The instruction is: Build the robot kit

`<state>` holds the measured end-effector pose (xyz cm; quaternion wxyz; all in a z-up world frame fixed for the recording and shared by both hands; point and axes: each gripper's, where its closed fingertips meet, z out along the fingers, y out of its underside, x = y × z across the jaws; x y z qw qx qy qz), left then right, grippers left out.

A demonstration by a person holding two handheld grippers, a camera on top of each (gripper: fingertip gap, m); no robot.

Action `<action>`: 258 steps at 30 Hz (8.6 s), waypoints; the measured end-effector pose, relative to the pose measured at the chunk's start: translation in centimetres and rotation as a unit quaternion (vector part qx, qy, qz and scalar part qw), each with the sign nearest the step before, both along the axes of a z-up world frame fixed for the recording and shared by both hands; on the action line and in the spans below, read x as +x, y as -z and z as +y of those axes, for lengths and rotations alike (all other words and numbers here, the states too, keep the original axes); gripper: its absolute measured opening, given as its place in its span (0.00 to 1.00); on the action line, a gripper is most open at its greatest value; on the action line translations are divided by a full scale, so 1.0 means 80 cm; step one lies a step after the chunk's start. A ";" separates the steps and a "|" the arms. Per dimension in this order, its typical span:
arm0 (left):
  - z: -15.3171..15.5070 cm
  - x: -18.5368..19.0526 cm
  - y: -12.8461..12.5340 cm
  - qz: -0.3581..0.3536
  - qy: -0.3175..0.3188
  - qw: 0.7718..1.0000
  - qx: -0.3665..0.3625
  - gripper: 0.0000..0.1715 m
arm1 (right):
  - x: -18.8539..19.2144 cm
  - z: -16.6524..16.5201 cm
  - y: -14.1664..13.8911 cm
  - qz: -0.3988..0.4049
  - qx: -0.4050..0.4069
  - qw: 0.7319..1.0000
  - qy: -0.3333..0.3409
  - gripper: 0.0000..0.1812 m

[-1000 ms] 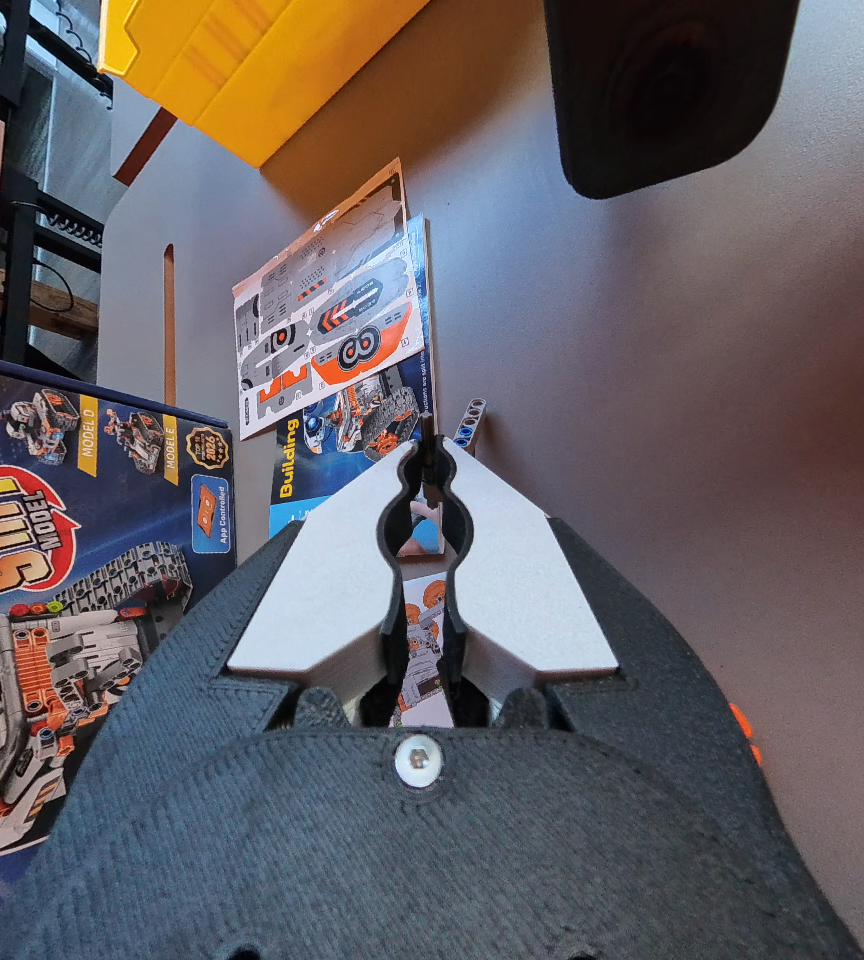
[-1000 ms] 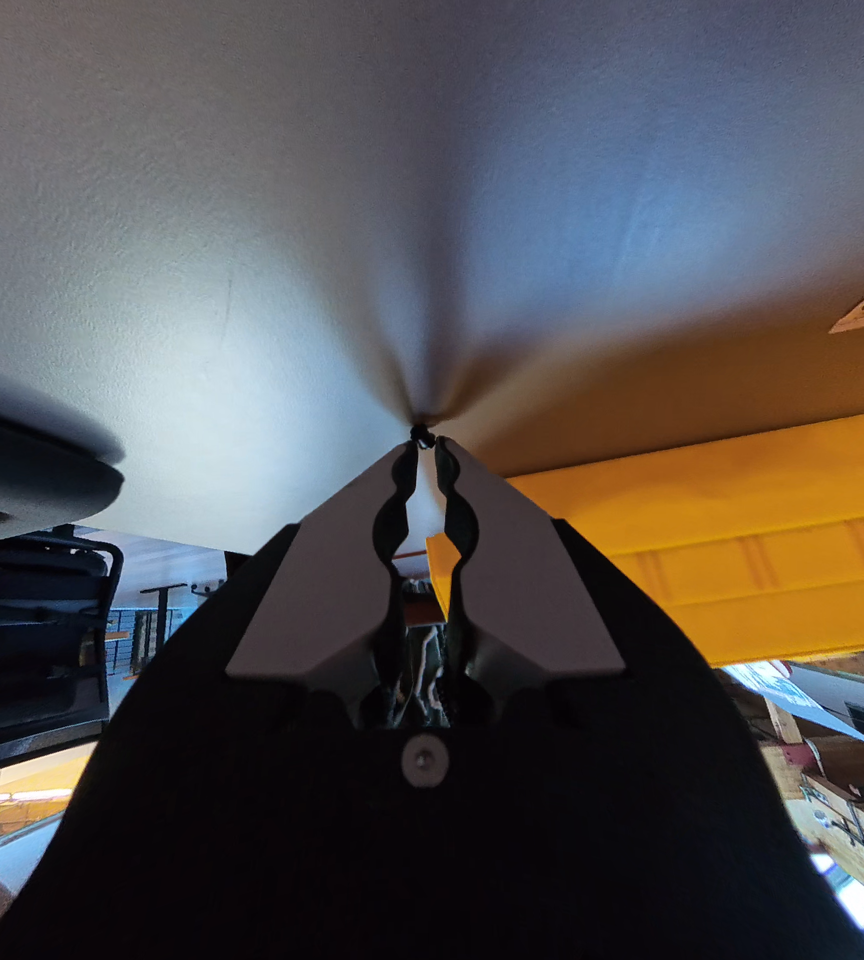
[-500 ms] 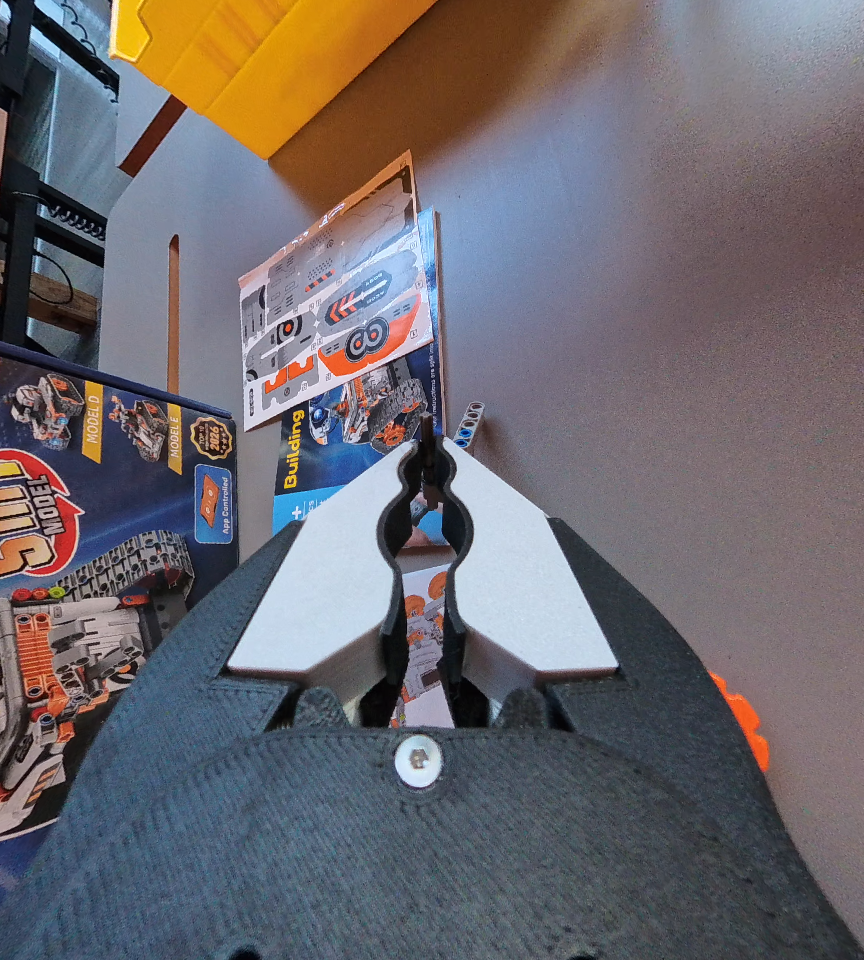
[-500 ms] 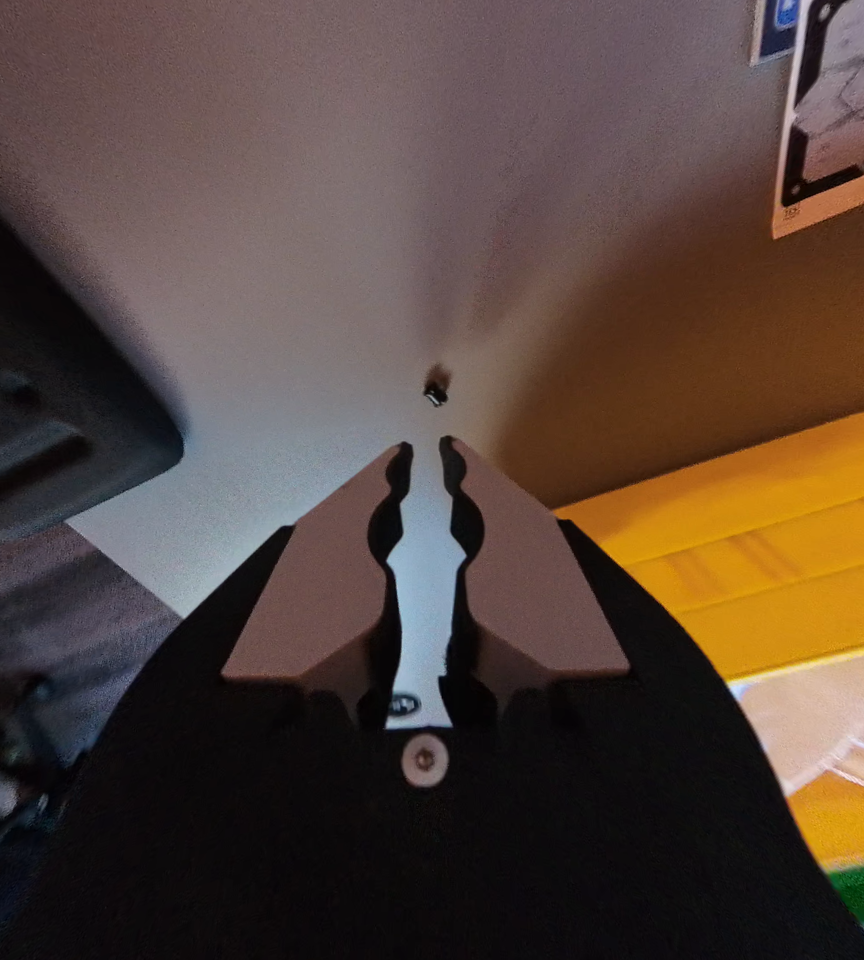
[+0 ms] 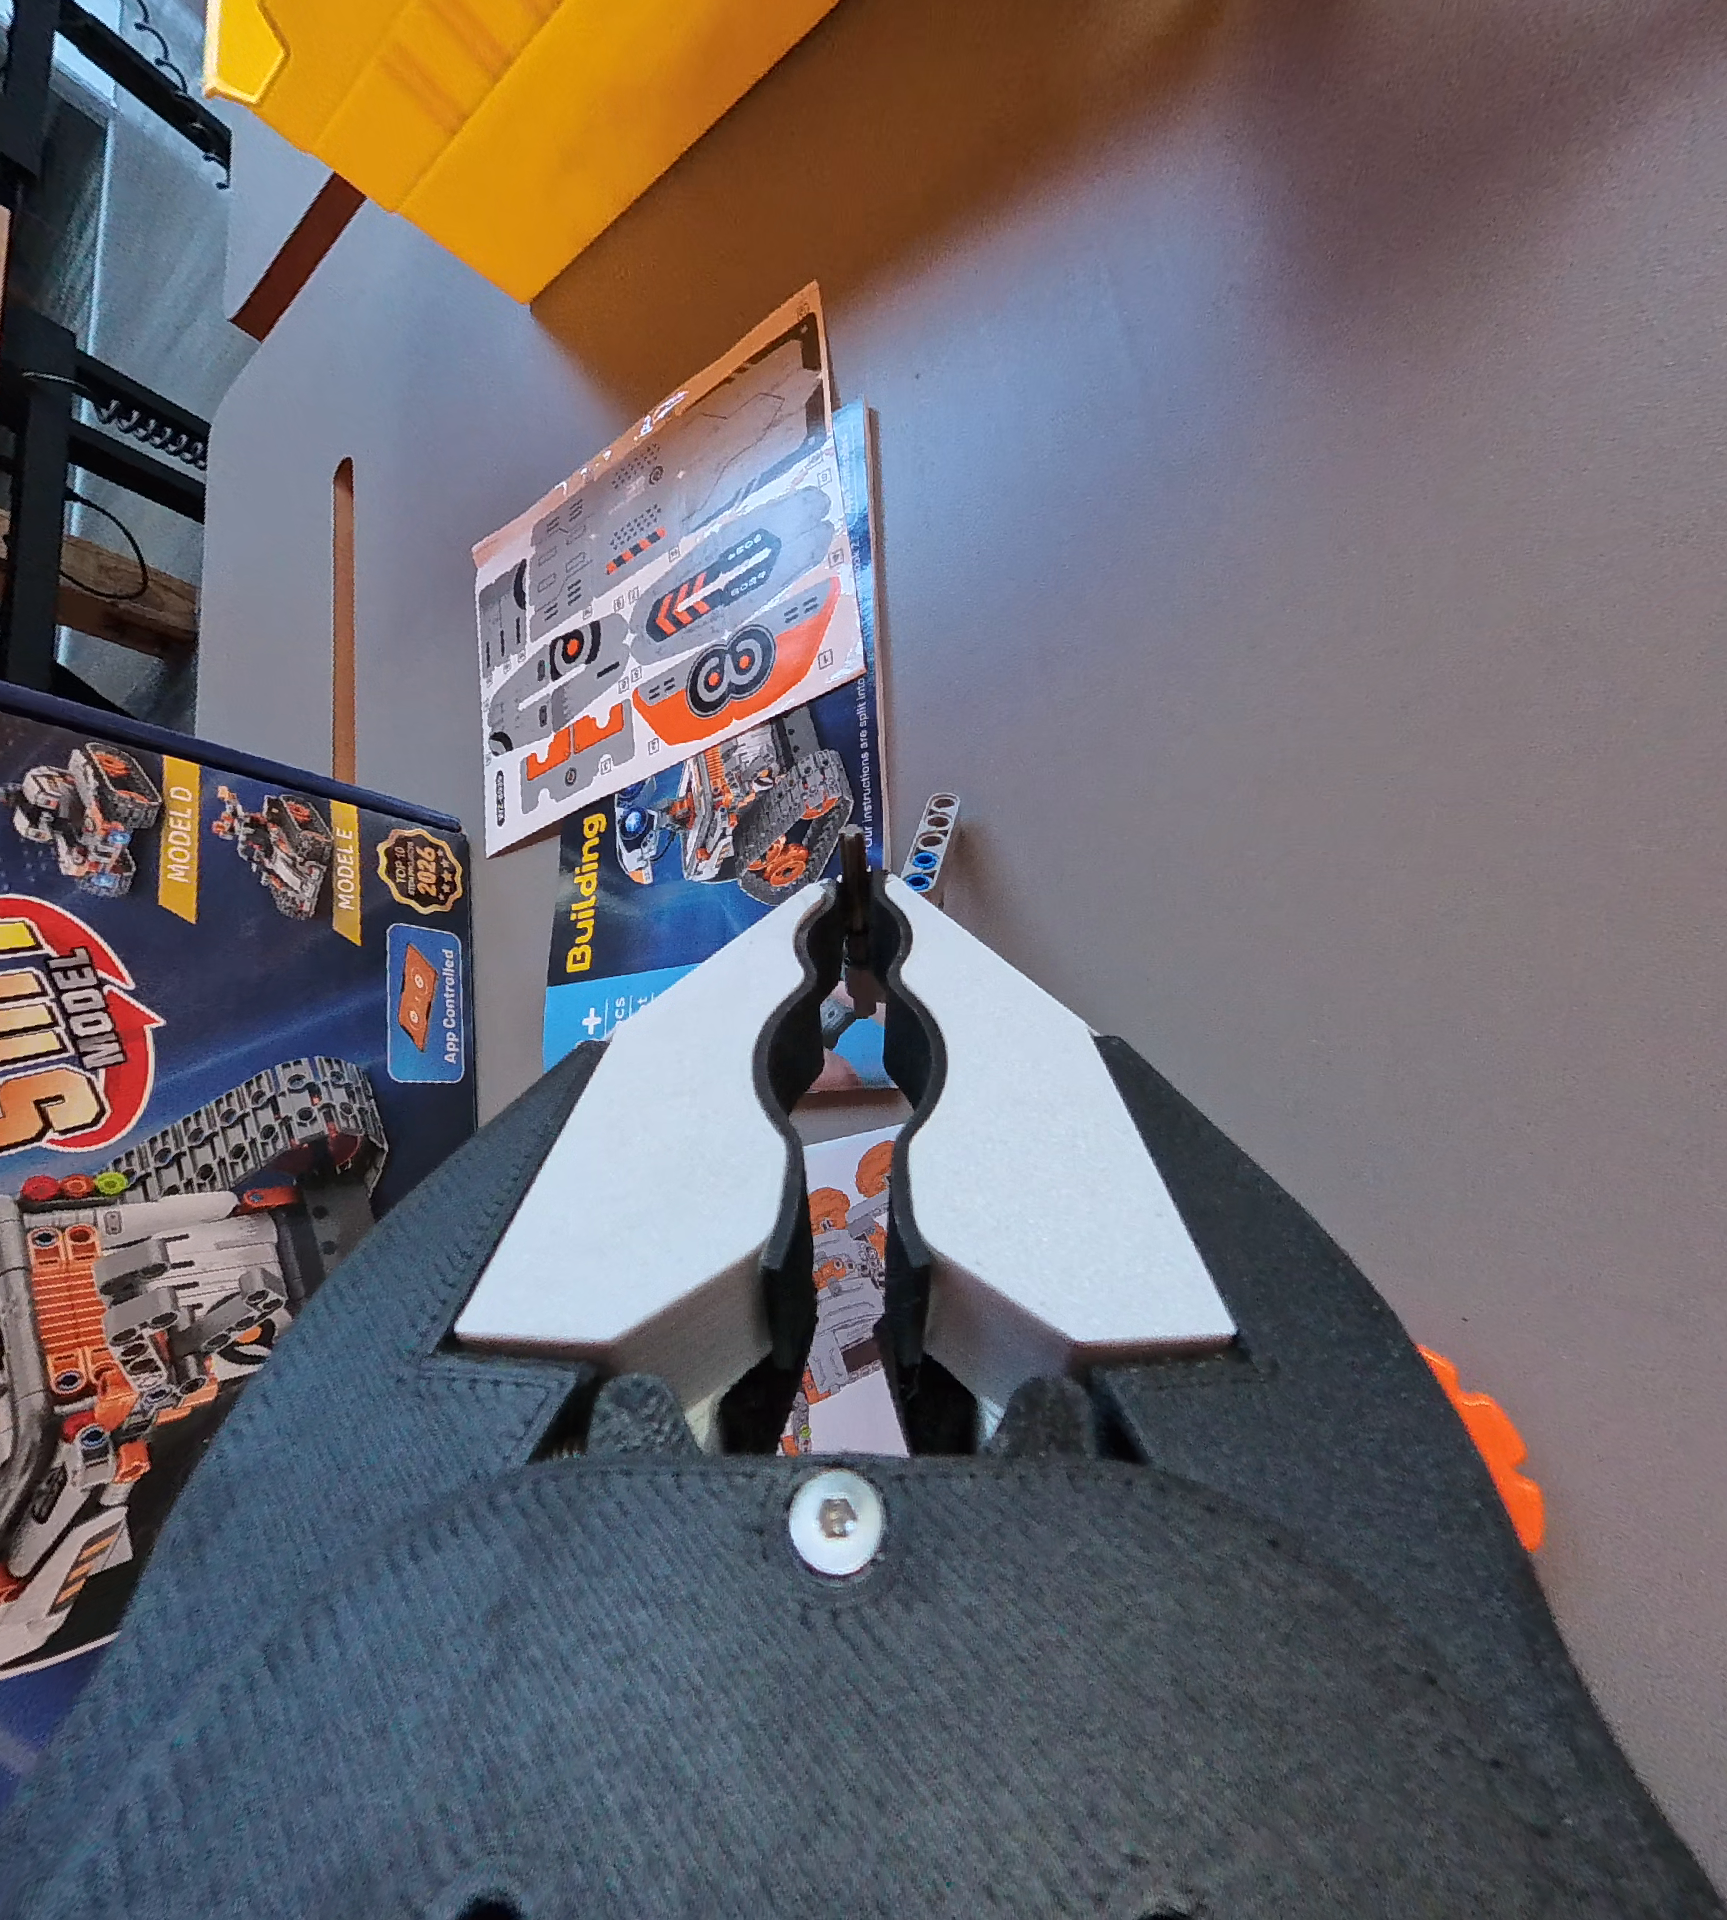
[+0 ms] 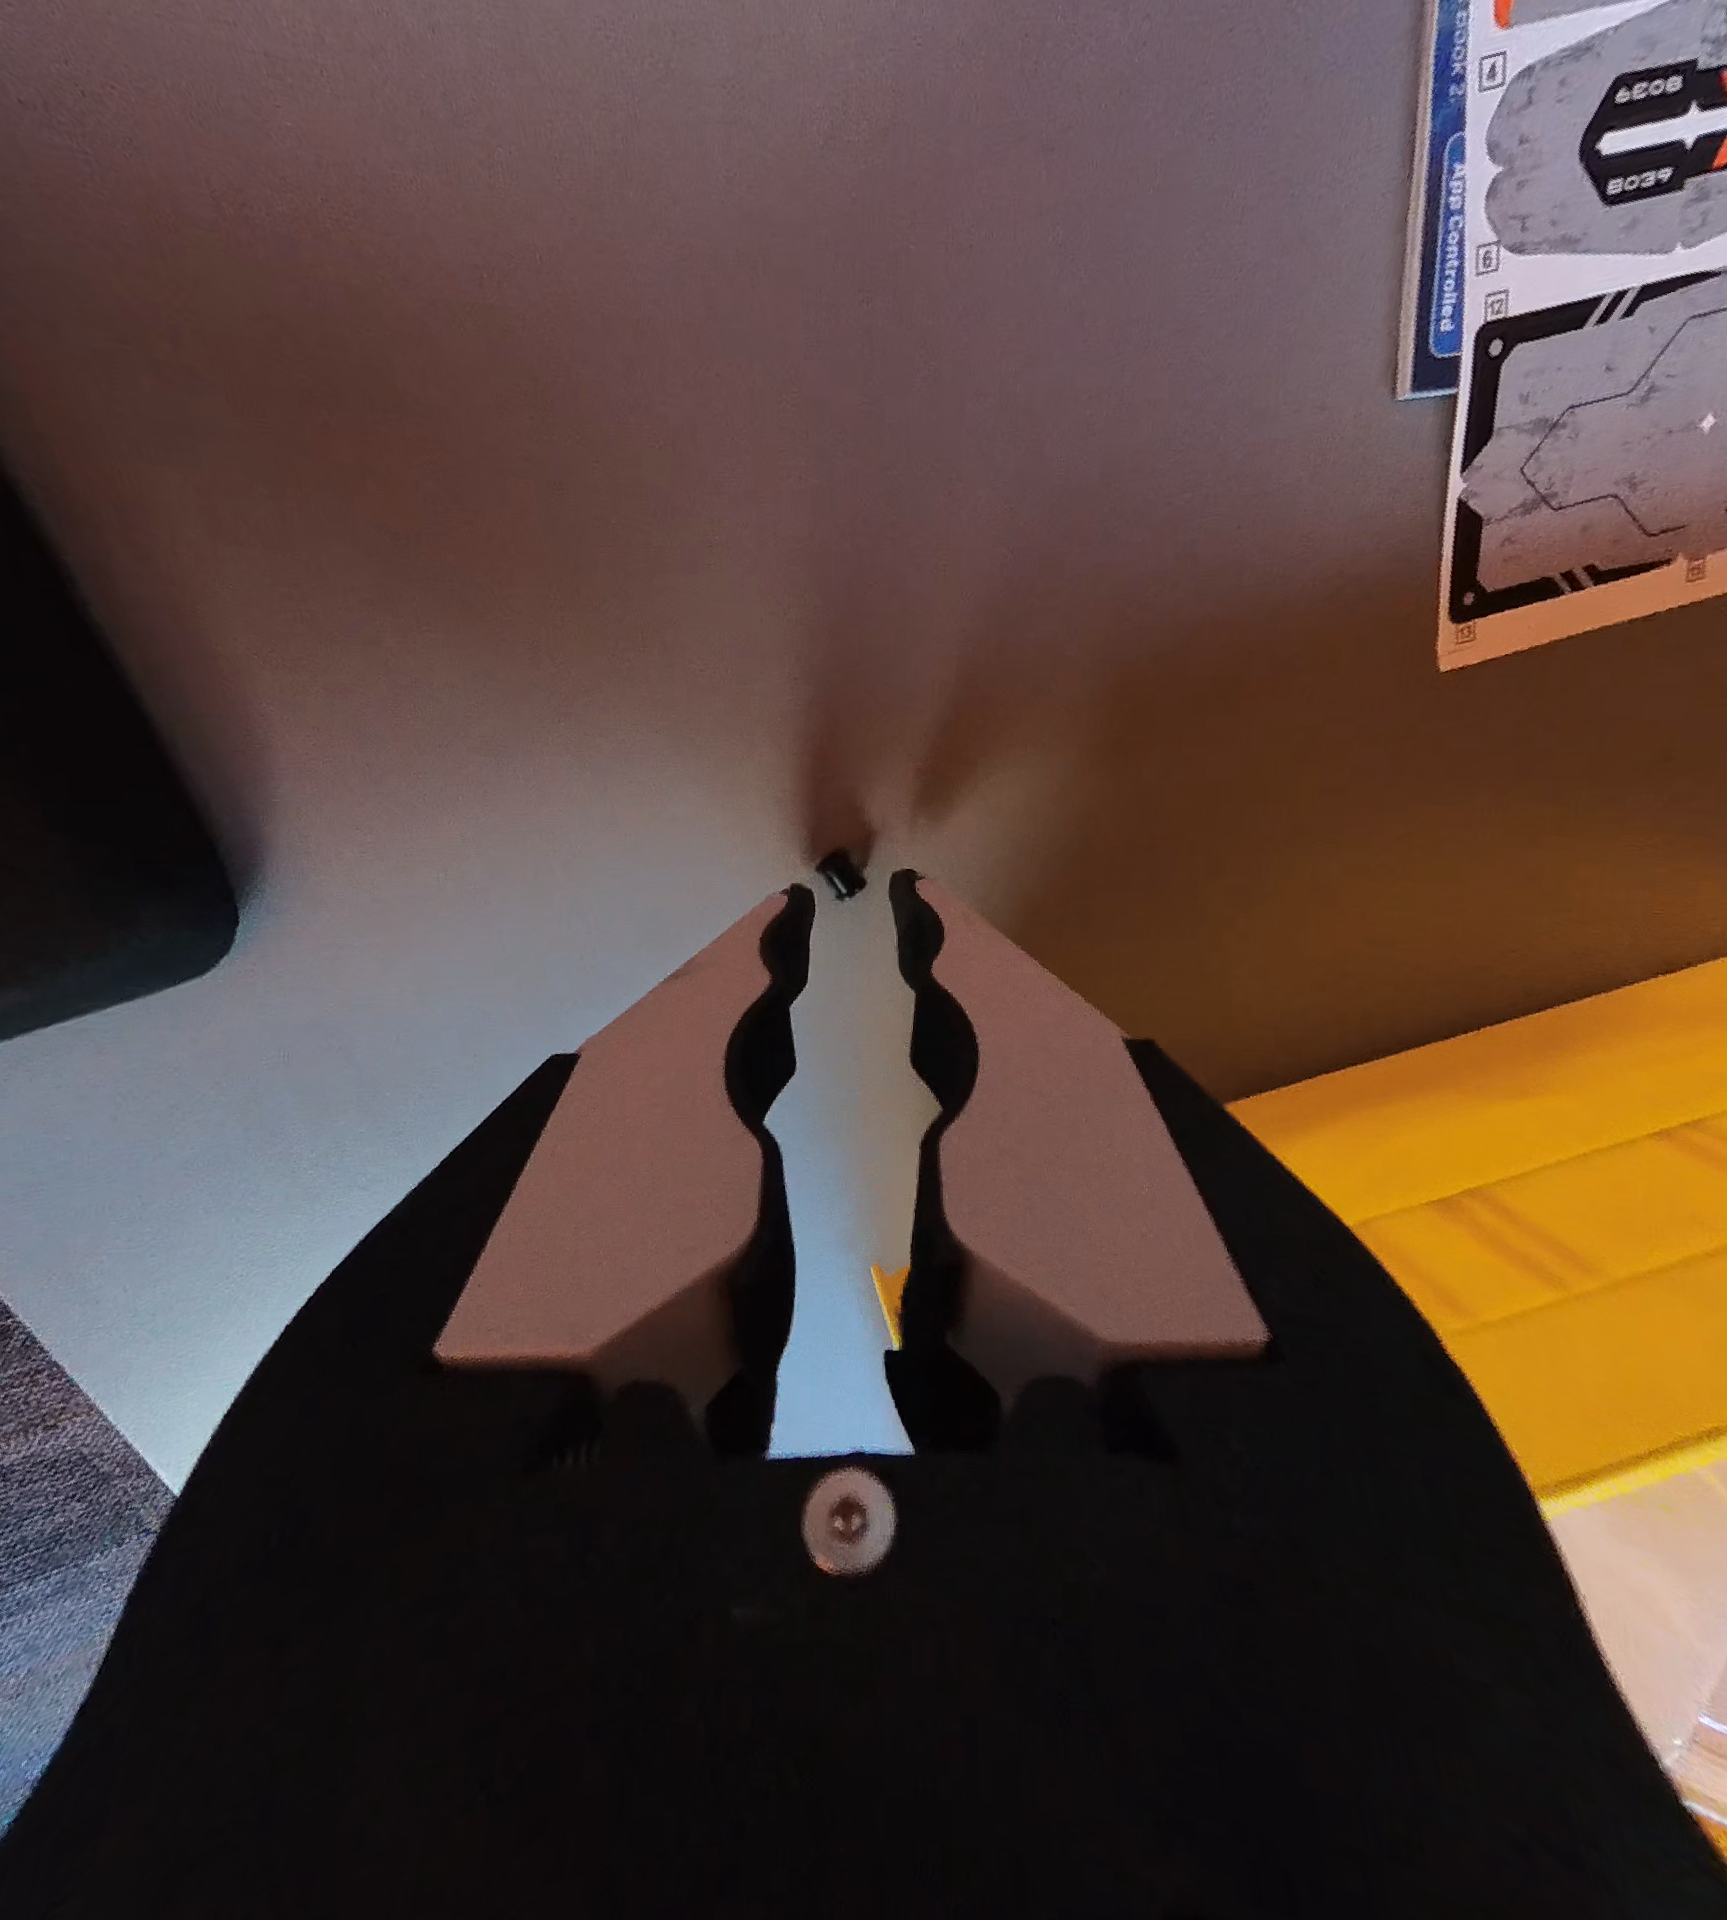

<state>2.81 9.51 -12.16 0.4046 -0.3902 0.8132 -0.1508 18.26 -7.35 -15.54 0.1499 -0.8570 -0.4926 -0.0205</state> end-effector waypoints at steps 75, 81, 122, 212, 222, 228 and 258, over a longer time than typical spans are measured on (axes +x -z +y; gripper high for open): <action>0.027 -0.014 -0.023 -0.026 -0.032 0.999 -0.032 0.01 | -0.027 -0.030 -0.011 -0.083 -0.107 0.985 0.111 0.08; 0.025 -0.013 -0.019 -0.021 -0.029 0.999 -0.030 0.01 | -0.031 -0.028 -0.016 0.048 0.009 0.990 0.132 0.09; 0.028 -0.026 -0.121 -0.119 -0.058 0.989 -0.066 0.01 | -0.114 0.207 -0.281 0.395 0.328 0.853 0.093 0.03; 0.022 -0.039 -0.174 -0.111 -0.106 0.985 0.078 0.00 | -0.245 0.227 -0.236 0.330 0.302 0.887 -0.110 0.03; 0.019 -0.038 -0.180 -0.128 -0.100 0.985 0.064 0.00 | -0.247 0.225 -0.242 0.353 0.305 0.877 -0.116 0.03; 0.019 -0.035 -0.171 -0.108 -0.101 0.983 0.107 0.00 | -0.244 0.223 -0.232 0.349 0.273 0.890 -0.105 0.03; 0.071 -0.071 -0.154 -0.077 -0.214 0.936 -0.268 0.00 | -0.277 0.269 -0.241 0.174 0.449 0.870 -0.106 0.42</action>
